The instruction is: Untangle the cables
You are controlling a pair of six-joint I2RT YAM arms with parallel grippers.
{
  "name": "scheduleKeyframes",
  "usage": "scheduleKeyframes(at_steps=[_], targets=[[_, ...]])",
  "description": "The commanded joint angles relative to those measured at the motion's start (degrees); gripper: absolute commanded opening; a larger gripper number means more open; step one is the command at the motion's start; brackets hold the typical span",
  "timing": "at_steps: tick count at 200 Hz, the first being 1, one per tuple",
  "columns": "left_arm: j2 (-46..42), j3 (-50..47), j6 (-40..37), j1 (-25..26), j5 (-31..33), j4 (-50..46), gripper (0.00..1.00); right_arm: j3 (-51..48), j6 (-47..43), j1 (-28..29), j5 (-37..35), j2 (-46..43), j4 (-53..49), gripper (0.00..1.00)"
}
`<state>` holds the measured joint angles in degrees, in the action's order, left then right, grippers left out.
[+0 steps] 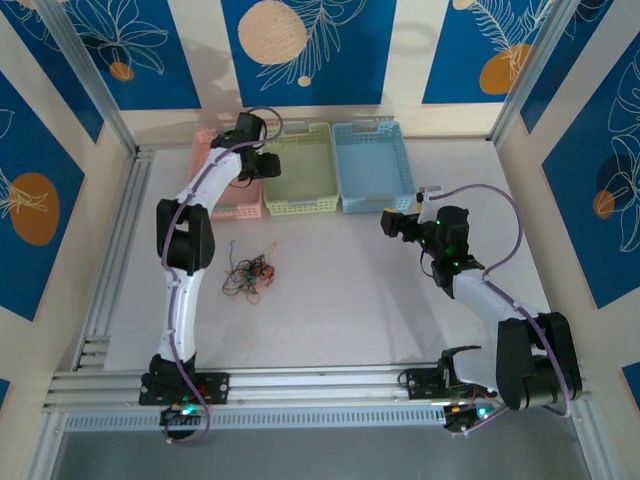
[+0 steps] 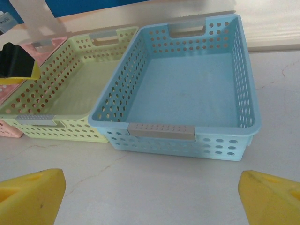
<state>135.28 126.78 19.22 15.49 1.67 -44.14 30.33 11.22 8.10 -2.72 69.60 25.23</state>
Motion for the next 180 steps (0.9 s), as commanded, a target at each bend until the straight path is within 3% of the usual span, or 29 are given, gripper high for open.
scheduleKeyframes(at_steps=[1,34,66,104,139,180], targets=[[-11.4,-0.2,-3.9,-0.6,4.3,-1.2,0.78,1.8,1.2,-0.4,0.5,0.0,-0.2,0.95],[-27.6,-13.4,-5.8,-1.2,8.8,-1.3,0.85,1.8,1.0,-0.5,0.5,-0.2,-0.4,0.95],[-49.3,-45.8,-2.3,-1.2,8.8,7.5,0.95,1.6,1.1,-0.4,0.7,-0.8,-0.4,0.95],[-63.5,-70.9,7.1,-1.2,4.0,13.6,0.95,1.6,2.0,-0.3,1.6,0.0,0.0,0.95],[-62.1,-80.1,11.1,0.9,-0.9,18.2,0.93,1.6,2.0,0.0,1.9,0.0,-0.2,0.95],[-54.9,-82.0,12.9,7.1,1.1,22.3,0.91,1.5,2.0,0.0,1.8,0.1,-0.4,0.95]])
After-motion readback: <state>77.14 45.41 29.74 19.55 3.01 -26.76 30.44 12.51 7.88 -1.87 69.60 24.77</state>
